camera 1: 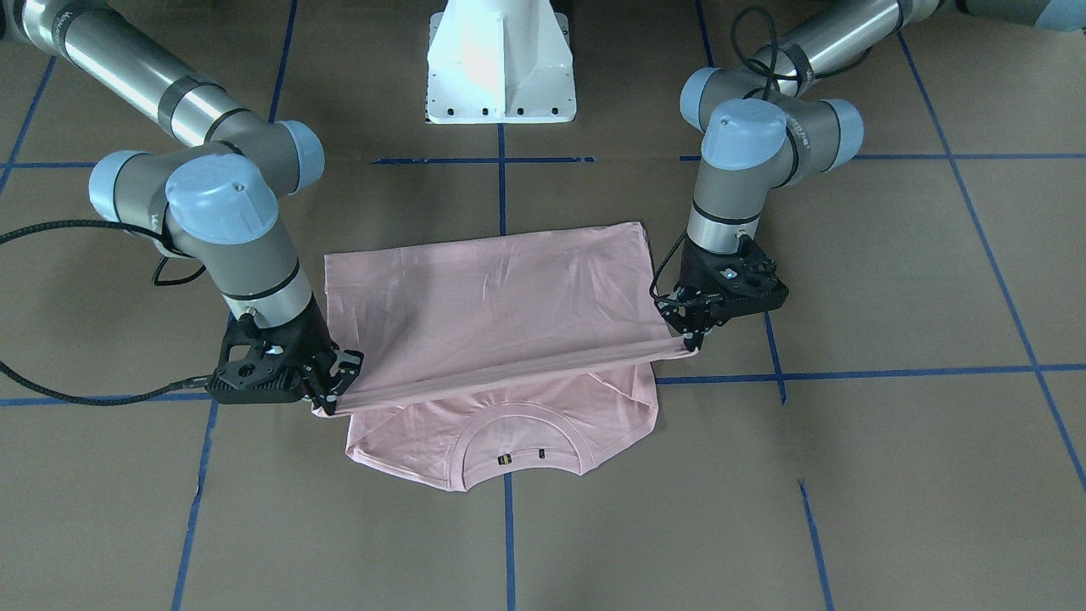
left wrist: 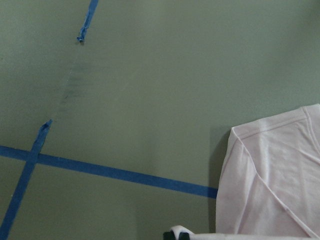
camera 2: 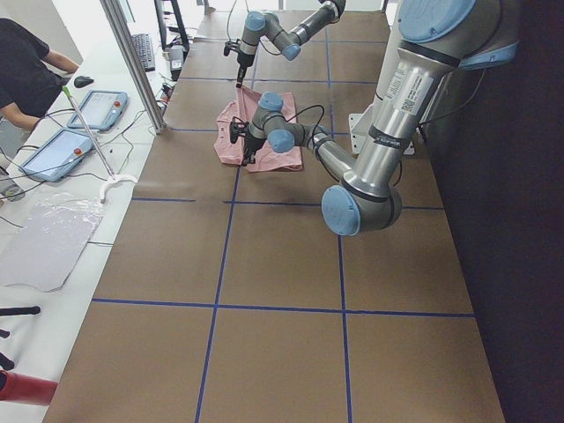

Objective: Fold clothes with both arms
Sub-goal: 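Lay the hem down near the collar with both grippers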

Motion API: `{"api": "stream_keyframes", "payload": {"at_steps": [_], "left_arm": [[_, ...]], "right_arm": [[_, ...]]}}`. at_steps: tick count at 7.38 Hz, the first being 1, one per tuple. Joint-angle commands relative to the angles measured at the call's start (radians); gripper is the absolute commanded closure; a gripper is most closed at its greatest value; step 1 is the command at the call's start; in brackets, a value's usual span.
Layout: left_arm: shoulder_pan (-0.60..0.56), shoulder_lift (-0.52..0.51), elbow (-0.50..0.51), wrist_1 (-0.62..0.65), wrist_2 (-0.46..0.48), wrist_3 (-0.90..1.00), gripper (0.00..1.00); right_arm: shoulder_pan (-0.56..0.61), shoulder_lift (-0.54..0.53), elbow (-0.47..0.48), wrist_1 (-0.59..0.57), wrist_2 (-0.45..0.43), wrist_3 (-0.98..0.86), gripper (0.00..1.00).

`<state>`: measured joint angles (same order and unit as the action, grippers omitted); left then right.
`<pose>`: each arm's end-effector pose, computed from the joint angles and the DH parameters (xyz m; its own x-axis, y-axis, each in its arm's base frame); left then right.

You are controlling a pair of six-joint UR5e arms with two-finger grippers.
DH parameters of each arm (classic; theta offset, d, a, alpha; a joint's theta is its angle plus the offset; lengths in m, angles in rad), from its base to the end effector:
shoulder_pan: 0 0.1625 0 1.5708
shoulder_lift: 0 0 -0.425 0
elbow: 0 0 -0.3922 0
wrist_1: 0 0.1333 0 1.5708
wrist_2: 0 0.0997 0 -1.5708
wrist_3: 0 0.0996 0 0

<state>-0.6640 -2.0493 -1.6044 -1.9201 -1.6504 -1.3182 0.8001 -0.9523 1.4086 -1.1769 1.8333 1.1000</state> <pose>0.4566 -0.5165 0.3366 0.6384 -0.1832 -0.7476 0.4206 0.8965 0.1395 -0.4360 -0.6033 0.3245 0.6623 0.0533 0.7473 -0.2879 0.9390 0.1882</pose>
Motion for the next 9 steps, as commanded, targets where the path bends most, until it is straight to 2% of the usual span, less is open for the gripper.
{"api": "stream_keyframes", "payload": {"at_steps": [1, 6, 7, 8, 9], "left_arm": [[-0.002, -0.008, 0.015, -0.013, 0.0, 0.002, 1.0], [-0.006, -0.031, 0.021, -0.011, 0.0, 0.002, 1.0], [-0.006, -0.038, 0.021, -0.011, -0.002, 0.001, 1.0], [-0.006, -0.043, 0.021, -0.01, -0.002, 0.0, 1.0], [-0.006, -0.045, 0.027, -0.01, -0.002, -0.001, 0.32]], "right_arm": [[0.013, 0.033, -0.065, 0.042, 0.004, 0.001, 1.0], [-0.005, 0.044, -0.063, 0.043, 0.006, -0.002, 1.0], [-0.005, 0.046, -0.062, 0.045, 0.007, -0.002, 0.96], [-0.009, 0.044, -0.063, 0.066, 0.004, 0.001, 0.01], [-0.009, 0.038, -0.065, 0.074, 0.007, 0.003, 0.0]]}}
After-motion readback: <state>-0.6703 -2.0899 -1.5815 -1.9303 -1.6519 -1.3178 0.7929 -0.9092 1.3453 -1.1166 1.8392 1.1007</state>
